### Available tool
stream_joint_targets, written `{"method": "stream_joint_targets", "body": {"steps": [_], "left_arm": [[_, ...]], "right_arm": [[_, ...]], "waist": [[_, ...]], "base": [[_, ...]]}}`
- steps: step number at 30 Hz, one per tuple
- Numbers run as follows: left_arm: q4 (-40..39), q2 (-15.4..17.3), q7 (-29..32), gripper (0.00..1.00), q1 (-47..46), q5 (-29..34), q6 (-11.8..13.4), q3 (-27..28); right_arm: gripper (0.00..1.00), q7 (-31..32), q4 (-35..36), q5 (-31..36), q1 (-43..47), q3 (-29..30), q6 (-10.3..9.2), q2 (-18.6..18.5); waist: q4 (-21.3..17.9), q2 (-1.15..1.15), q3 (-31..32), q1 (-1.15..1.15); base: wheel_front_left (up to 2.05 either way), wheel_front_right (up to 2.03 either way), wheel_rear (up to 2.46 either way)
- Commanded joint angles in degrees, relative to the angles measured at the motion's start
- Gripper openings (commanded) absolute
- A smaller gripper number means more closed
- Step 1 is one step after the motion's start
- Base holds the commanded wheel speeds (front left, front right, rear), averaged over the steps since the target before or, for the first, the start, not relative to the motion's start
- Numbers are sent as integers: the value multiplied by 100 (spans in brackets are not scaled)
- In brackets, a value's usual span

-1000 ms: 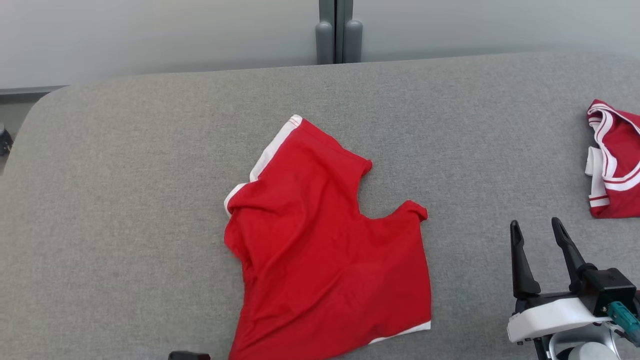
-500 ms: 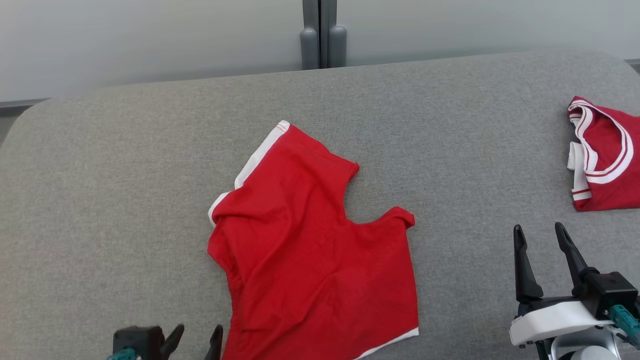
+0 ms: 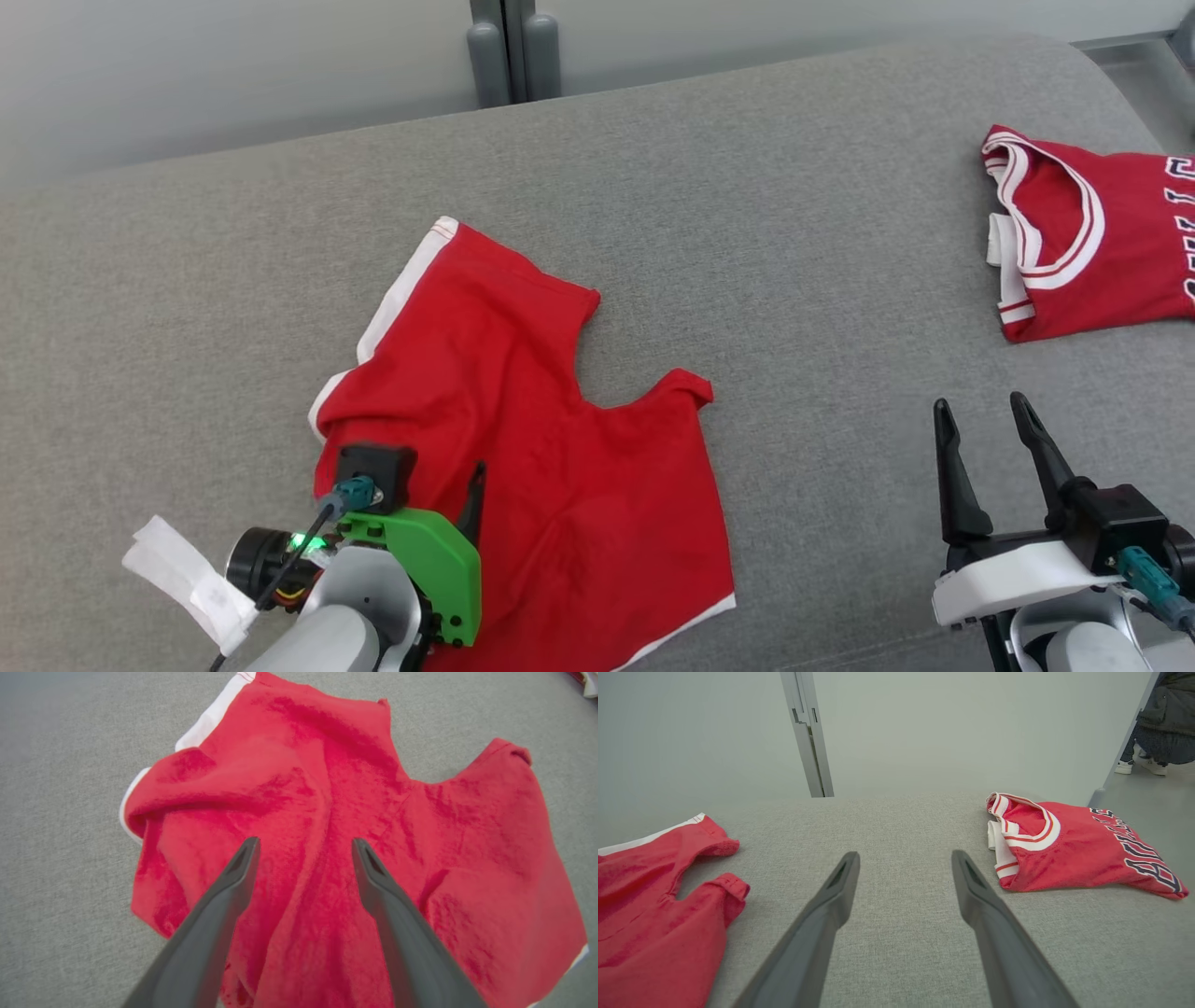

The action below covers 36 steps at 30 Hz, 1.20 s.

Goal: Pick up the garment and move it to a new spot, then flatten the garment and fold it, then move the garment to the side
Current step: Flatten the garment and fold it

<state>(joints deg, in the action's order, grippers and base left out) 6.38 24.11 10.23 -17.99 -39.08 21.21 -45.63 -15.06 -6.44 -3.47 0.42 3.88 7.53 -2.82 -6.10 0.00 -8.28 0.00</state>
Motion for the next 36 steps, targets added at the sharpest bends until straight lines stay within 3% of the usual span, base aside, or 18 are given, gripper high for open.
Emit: {"method": "stream_joint_targets", "body": {"steps": [1, 3, 4, 6, 17, 25, 34, 35, 36], "left_arm": [[157, -38, -53, 100, -122, 18, -34, 16], [437, -23, -116, 44, -250, 112, -79, -12], [538, -77, -153, 35, -279, 77, -141, -10], [701, -131, -193, 0, -339, 72, -220, -36], [1508, -376, -506, 0, -943, 188, -464, -18], [2306, -443, -978, 0, -1684, 211, -367, 365], [3583, -661, -1657, 0, -2176, 142, -492, 601], [3758, -692, -1775, 36, -2199, 168, -509, 597], [3882, -723, -1885, 36, -2208, 160, -532, 613]], "right_arm": [[100, -15, 1, -43, -27, 30, -9, -14], [100, -15, -9, -68, 2, 28, -9, -9], [100, -15, -15, -88, 17, 14, -9, -9], [100, -15, -29, -108, 23, 14, -9, -13], [100, -15, -30, -144, -203, -51, -9, -12], [100, -15, -27, -108, -300, -39, -9, -11], [100, -15, -52, -100, -311, -36, -9, -11], [100, -15, -53, -100, -315, -42, -9, -11], [100, -15, -58, -98, -321, -46, -9, -12]], "waist": [[-213, 0, -99, 0], [-277, 0, -116, 0], [-306, 0, -128, 0], [-336, 0, -138, 0], [-492, 0, -270, 0], [-735, 0, -410, 0], [-947, 0, -471, 0], [-957, 0, -474, 0], [-964, 0, -474, 0]], "base": [[0, 0, 0], [0, 0, 0], [0, 0, 0], [0, 0, 0], [0, 0, 0], [0, 0, 0], [0, 0, 0], [0, 0, 0], [0, 0, 0]]}}
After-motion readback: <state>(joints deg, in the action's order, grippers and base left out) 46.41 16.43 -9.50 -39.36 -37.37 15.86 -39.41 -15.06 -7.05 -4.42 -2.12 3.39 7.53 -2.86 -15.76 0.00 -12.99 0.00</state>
